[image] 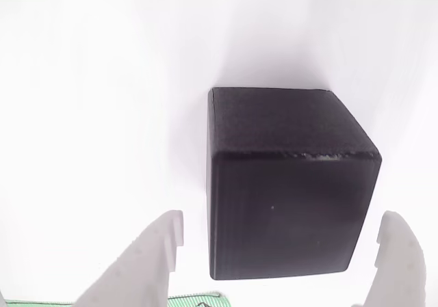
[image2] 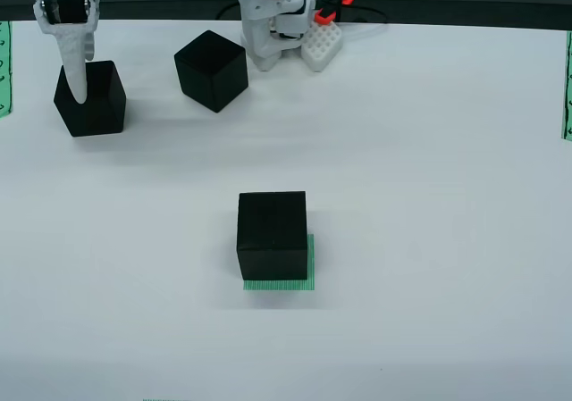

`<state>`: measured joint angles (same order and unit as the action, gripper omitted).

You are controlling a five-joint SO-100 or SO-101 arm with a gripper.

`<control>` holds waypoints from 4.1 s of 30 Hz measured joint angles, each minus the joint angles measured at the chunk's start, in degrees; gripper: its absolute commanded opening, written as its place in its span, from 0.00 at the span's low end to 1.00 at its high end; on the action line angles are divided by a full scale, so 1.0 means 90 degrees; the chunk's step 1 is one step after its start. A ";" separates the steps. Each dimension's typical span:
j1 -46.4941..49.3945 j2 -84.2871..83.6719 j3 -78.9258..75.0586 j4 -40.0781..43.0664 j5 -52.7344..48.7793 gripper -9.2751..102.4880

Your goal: Stack 3 Blocks on the chosen place.

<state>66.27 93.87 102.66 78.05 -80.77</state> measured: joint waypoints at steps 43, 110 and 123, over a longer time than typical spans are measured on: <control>-0.3877 0.0303 -0.0957 0.1250 0.3506 0.22; -0.7686 0.0117 -0.1387 0.1270 0.9268 0.33; -0.7568 -0.0420 -0.1416 0.0830 0.9268 0.40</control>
<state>-1.85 90.09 89.91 85.52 2.64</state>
